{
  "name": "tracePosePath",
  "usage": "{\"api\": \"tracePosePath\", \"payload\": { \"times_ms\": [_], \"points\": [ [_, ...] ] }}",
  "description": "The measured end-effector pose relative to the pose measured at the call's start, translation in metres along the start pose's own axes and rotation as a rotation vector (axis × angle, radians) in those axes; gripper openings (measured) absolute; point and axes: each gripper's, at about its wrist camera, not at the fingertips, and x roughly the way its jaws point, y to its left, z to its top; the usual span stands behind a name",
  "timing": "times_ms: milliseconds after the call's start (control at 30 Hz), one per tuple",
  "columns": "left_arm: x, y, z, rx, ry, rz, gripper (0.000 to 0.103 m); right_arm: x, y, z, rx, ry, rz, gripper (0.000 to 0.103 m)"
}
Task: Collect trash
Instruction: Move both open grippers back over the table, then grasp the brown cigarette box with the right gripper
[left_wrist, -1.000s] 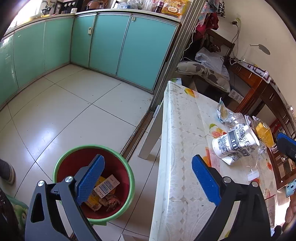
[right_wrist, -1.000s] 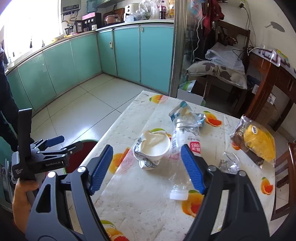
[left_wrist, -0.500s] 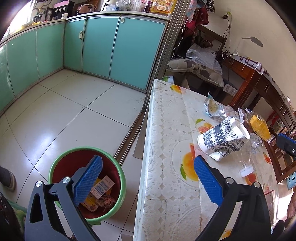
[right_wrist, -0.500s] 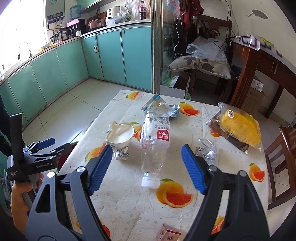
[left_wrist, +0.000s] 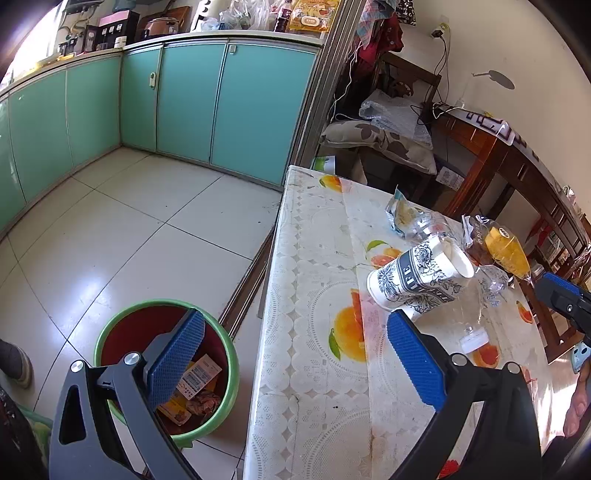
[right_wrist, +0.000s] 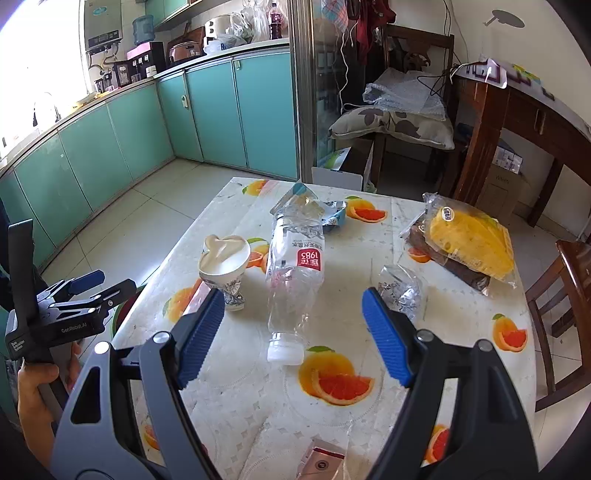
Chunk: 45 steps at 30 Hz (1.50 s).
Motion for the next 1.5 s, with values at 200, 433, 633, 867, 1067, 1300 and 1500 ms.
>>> {"api": "tracePosePath", "payload": {
  "times_ms": [200,433,633,867,1067,1300,1500],
  "points": [
    [-0.010,-0.018,0.000,0.046,-0.014,-0.027,0.096,-0.009,-0.008,-0.004,-0.006,-0.010,-0.034,0.075],
    [-0.010,-0.042,-0.005,0.126,-0.002,-0.008,0.096,-0.026,-0.031,-0.019,0.004,0.028,-0.071,0.080],
    [-0.007,-0.058,-0.012,0.156,0.019,-0.016,0.096,-0.033,-0.062,-0.038,0.035,0.075,-0.105,0.081],
    [-0.011,-0.089,-0.018,0.226,0.030,-0.084,0.096,-0.043,-0.059,-0.077,0.119,0.160,0.038,0.081],
    [-0.010,-0.102,-0.023,0.274,0.080,-0.124,0.096,-0.043,-0.017,-0.103,0.029,0.217,0.079,0.081],
    [-0.052,-0.116,-0.047,0.435,0.099,-0.321,0.096,-0.021,-0.030,-0.112,0.077,0.269,0.099,0.026],
    [-0.056,-0.127,-0.086,0.538,0.223,-0.505,0.096,-0.024,-0.065,-0.105,0.173,0.210,0.055,0.022]
  ]
}}
